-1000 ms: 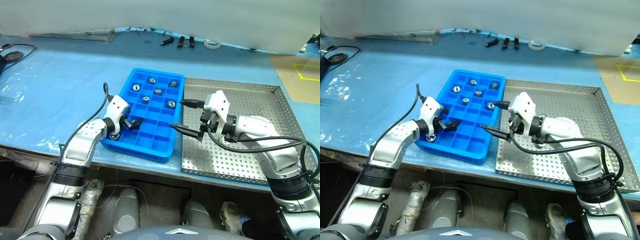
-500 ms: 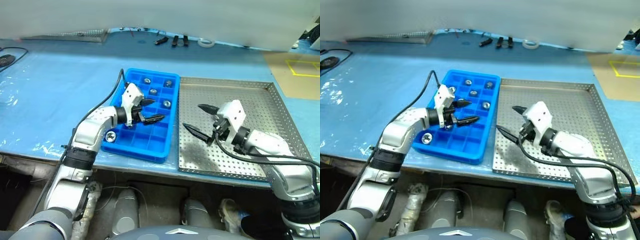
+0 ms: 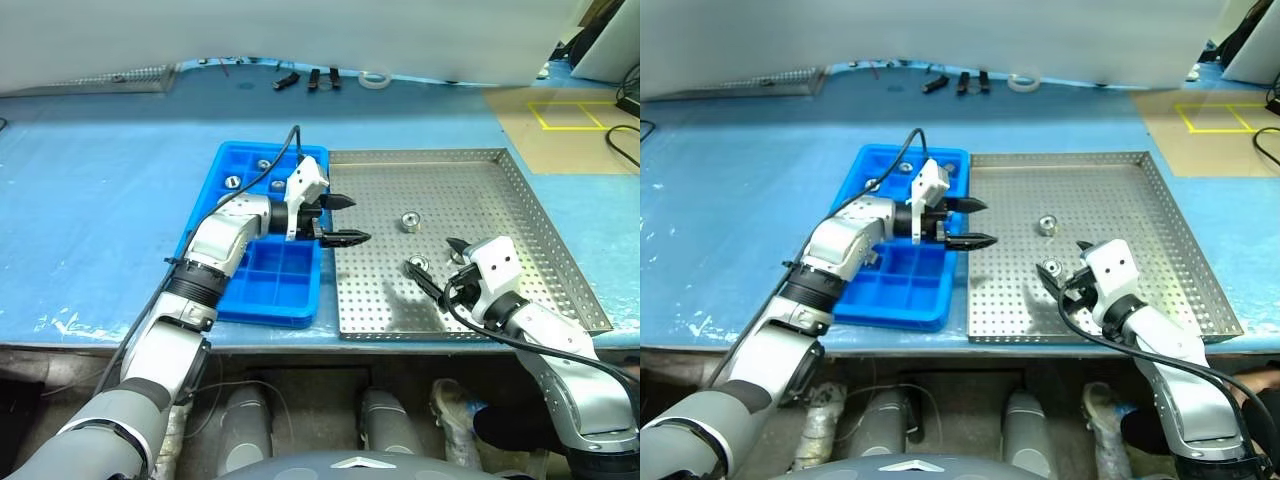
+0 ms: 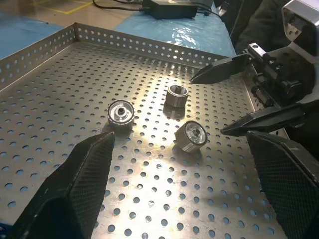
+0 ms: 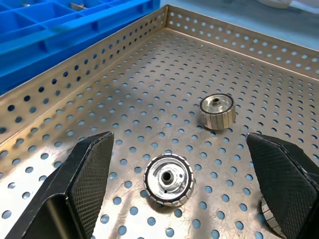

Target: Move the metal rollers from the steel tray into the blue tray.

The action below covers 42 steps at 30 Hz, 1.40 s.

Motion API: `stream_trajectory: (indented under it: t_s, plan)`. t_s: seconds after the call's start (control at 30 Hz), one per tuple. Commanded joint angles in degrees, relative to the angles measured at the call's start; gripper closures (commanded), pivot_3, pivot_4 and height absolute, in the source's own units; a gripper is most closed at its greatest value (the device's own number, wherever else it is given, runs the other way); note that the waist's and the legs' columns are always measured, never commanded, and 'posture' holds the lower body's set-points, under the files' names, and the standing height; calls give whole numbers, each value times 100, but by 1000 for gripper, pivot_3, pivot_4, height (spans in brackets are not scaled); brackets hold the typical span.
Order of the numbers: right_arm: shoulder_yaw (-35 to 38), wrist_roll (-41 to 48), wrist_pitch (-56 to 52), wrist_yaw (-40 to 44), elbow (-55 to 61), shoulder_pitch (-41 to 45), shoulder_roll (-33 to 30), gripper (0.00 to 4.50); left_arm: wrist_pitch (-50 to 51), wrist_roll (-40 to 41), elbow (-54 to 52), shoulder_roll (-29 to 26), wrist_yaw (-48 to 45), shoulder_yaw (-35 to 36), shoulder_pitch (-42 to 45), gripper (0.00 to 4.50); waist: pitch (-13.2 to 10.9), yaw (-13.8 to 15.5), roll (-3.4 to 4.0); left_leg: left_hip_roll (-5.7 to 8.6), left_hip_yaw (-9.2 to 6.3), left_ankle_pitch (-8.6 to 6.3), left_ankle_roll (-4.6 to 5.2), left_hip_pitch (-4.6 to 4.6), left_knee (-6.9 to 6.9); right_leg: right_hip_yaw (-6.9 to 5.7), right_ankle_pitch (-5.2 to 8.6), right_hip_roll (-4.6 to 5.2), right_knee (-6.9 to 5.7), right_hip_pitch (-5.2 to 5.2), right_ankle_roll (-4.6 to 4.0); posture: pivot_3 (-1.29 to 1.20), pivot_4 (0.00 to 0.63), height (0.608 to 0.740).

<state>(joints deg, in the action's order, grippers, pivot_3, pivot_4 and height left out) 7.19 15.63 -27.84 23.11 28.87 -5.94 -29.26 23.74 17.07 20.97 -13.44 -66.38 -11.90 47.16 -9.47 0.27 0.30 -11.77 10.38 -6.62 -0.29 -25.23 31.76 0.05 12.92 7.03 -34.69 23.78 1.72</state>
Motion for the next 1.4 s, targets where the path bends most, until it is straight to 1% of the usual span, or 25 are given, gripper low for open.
stream_trajectory:
  t_s: [0.03,0.13,0.33,0.57,0.67,0.7,0.77,0.83,0.9,1.07,1.2,1.3,1.4]
  plan:
    - [-34,-180,258,-92,-294,146,115,0,48,99,-327,-54,-289,-93,107,28,0,-3,0,1,1,0,1,0,0,0,0,-1,0,0,0,-342,150,740]
    - [-131,-250,360,-73,-532,305,210,0,217,178,-582,-144,-472,-145,20,28,0,-5,0,4,7,-2,5,0,0,2,-1,-3,0,0,-1,-332,150,740]
    - [-269,-432,526,-71,-1105,593,349,0,373,173,-825,-257,-448,-164,-136,28,0,-29,0,1,9,-2,5,2,3,3,-1,-7,-3,-3,-2,-310,150,740]
    - [-439,-537,546,146,-1540,514,311,0,414,154,-970,-311,-360,-162,-227,28,0,-21,1,0,9,-3,8,2,5,2,-1,-8,-3,-6,-3,-297,150,740]
    - [-470,-615,592,137,-1612,513,337,629,423,152,-981,-312,-338,-159,-232,0,0,-29,1,-1,9,-3,8,6,8,3,-1,-9,-3,-11,-3,-299,150,740]
    - [-481,-640,601,129,-1623,522,350,987,417,148,-978,-309,-329,-160,-232,0,0,-29,1,-1,9,-4,9,8,9,2,-1,-9,-3,-14,-3,-301,150,740]
    - [-490,-659,612,135,-1615,521,369,1550,406,140,-985,-304,-315,-170,-241,0,0,-29,1,-1,9,-4,9,10,11,2,-1,-9,-3,-18,-3,-301,150,740]
    - [-494,-668,616,145,-1595,511,386,2353,391,131,-993,-303,-306,-180,-256,0,0,-29,1,-1,9,-5,10,12,12,2,-1,-9,-3,-20,-3,-302,150,740]
    - [-496,-685,617,146,-1567,502,385,2897,392,133,-997,-308,-303,-180,-263,0,0,-29,1,-1,9,-5,10,12,13,2,-1,-9,-3,-21,-3,-303,150,740]
    - [-484,-656,626,183,-1398,547,367,2904,448,150,-1043,-345,-299,-173,-308,0,0,-29,1,-1,9,-5,11,13,13,2,-1,-9,-3,-22,-3,-298,150,740]
    - [-557,-651,555,282,-1158,755,296,2904,507,174,-1170,-426,-273,-136,-383,0,0,-35,1,-2,9,-6,11,12,13,2,-1,-9,-3,-21,-3,-272,150,740]
    - [-669,-582,397,438,-846,1012,222,2904,566,179,-1262,-523,-184,-71,-444,0,0,-48,1,-1,9,-6,11,12,13,3,-2,-9,-4,-18,-3,-250,150,740]
    - [-768,-567,261,515,-726,1522,221,2904,602,176,-1357,-687,-55,51,-543,0,0,-51,1,-5,8,-5,10,14,13,3,-2,-13,-6,-19,-3,-198,150,740]
